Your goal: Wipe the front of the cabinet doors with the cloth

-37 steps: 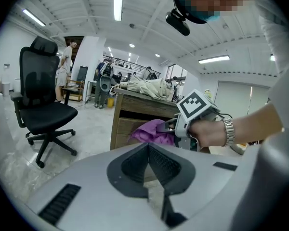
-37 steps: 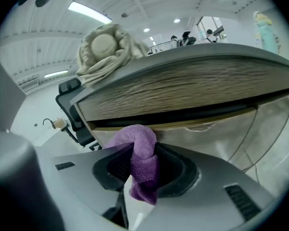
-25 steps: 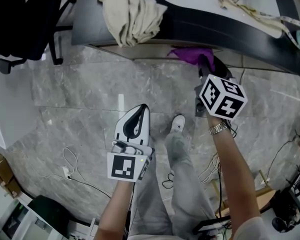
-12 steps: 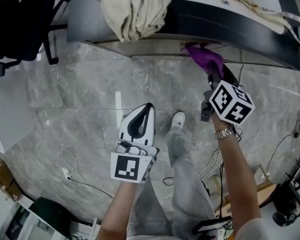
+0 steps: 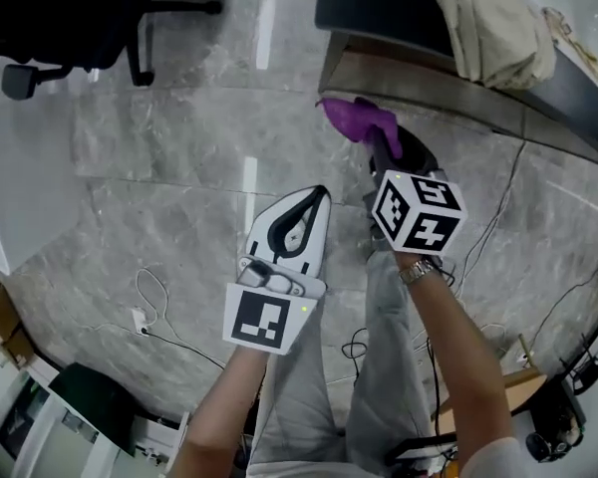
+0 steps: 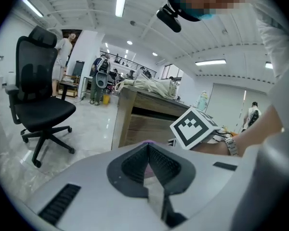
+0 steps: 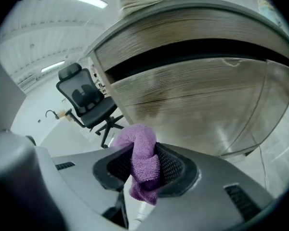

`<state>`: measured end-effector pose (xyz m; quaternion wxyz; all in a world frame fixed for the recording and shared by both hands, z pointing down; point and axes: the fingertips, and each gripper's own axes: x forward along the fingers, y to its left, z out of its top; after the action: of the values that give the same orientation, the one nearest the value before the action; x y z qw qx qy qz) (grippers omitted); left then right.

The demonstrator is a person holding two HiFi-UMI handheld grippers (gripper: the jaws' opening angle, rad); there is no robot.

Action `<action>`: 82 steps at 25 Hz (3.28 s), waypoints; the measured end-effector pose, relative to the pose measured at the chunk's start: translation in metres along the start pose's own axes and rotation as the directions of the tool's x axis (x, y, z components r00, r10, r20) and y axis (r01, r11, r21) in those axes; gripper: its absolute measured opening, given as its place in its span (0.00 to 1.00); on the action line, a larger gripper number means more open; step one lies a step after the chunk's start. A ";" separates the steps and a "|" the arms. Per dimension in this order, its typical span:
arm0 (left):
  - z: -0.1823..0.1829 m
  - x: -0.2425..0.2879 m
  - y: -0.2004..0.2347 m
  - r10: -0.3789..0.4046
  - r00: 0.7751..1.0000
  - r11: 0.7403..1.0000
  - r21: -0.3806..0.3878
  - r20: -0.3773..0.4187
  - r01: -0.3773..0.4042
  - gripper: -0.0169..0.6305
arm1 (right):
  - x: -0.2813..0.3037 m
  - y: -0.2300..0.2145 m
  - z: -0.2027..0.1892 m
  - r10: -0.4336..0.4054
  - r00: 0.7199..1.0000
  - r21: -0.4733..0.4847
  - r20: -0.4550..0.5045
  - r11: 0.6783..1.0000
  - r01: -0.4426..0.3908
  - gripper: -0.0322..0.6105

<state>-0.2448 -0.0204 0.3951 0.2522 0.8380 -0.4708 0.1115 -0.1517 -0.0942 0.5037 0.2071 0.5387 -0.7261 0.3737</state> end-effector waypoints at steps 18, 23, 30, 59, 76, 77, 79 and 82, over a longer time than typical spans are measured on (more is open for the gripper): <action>-0.022 -0.011 0.024 0.152 0.988 0.988 -0.024 0.014 -0.152 0.04 | 0.048 -0.059 0.017 -0.086 0.996 0.047 -0.039 0.995 0.087 0.23; -0.027 0.026 -0.036 0.101 0.995 0.994 -0.034 -0.004 -0.101 0.04 | 0.027 -0.136 0.025 -0.137 0.990 0.061 -0.039 0.988 0.139 0.23; -0.027 0.080 -0.108 0.025 1.000 0.999 -0.028 -0.010 -0.025 0.04 | -0.010 -0.245 0.018 -0.219 0.974 0.097 -0.056 0.970 0.223 0.23; -0.026 0.008 0.078 0.081 0.997 0.997 -0.017 -0.016 -0.081 0.04 | 0.106 -0.033 -0.080 -0.087 0.973 0.098 -0.212 0.989 0.110 0.23; -0.065 -0.013 0.091 0.297 0.955 0.949 -0.109 0.000 -0.295 0.04 | 0.147 -0.093 -0.053 -0.145 0.964 0.155 -0.221 0.971 0.182 0.23; -0.065 -0.005 0.083 0.292 0.956 0.951 -0.106 0.001 -0.290 0.04 | 0.142 -0.106 -0.052 -0.150 0.963 0.148 -0.224 0.971 0.186 0.23; -0.063 0.013 0.062 0.273 0.962 0.957 -0.102 0.003 -0.271 0.04 | 0.131 -0.135 -0.052 -0.165 0.959 0.133 -0.231 0.971 0.199 0.23; -0.060 0.043 0.029 0.230 0.973 0.967 -0.110 -0.001 -0.229 0.04 | 0.112 -0.184 -0.052 -0.199 0.952 0.122 -0.232 0.965 0.231 0.23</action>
<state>-0.2431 -0.0325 0.4734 0.2804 0.7634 -0.5715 0.1091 -0.0224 -0.1510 0.6741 0.2845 0.5844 -0.6062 0.4583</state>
